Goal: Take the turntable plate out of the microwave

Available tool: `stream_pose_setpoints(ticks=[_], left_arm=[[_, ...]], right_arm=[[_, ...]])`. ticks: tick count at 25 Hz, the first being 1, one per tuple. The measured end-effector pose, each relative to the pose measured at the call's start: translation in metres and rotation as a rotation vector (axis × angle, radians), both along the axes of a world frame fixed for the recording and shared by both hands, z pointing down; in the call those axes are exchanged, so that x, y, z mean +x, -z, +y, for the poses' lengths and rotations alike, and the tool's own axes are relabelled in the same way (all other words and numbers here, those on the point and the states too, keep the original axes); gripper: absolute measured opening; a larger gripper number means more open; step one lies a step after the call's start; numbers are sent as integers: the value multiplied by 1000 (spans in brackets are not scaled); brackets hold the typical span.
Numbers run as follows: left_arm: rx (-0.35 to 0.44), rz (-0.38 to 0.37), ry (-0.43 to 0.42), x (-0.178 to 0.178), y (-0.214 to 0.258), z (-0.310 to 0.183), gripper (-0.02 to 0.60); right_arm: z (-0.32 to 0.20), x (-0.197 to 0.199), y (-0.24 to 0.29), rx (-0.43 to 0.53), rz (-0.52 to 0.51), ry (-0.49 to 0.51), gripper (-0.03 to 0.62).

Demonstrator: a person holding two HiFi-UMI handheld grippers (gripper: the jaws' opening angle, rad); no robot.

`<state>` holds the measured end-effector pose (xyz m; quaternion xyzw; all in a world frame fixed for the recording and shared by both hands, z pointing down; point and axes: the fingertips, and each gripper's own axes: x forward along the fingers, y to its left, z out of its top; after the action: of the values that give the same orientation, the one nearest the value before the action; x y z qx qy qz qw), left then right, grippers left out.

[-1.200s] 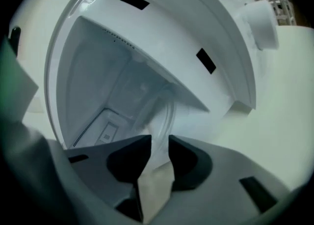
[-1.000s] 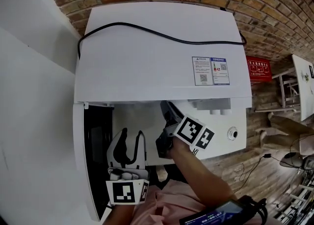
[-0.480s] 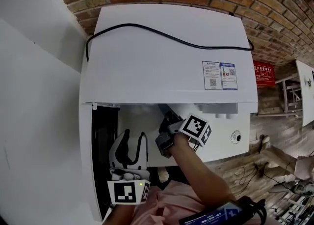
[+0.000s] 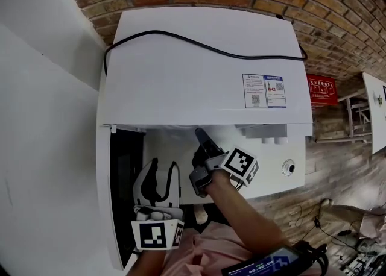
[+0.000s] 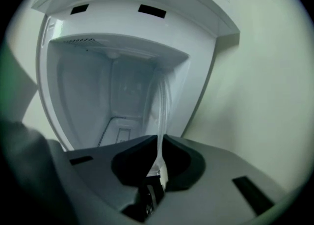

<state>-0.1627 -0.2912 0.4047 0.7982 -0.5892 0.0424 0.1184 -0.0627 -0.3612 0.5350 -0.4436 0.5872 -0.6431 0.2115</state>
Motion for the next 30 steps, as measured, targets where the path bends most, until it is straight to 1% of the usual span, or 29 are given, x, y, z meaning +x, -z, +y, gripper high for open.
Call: stream_pose_setpoints(ticks=[6, 9, 12, 15, 17, 24, 27, 30], left_arm=[[8, -13, 16, -2, 3, 3, 166], [12, -16, 24, -3, 5, 4, 166], [11, -18, 29, -3, 5, 5, 166], [13, -19, 30, -2, 6, 6, 166], [14, -20, 30, -1, 6, 6, 166], [11, -24, 33, 3, 5, 8, 166], [11, -25, 26, 8, 6, 10, 166], [9, -30, 20, 12, 5, 13, 166]], right_arm=[[1, 2, 8, 18, -32, -22, 29], [3, 3, 11, -8, -43, -29, 29], [4, 3, 15, 0, -64, -31, 28], [11, 3, 12, -13, -69, -30, 28], [17, 4, 9, -1, -75, -28, 28], [40, 14, 1, -7, -64, -13, 26], [51, 19, -2, -41, -46, -9, 28], [60, 21, -4, -51, -48, -1, 28]])
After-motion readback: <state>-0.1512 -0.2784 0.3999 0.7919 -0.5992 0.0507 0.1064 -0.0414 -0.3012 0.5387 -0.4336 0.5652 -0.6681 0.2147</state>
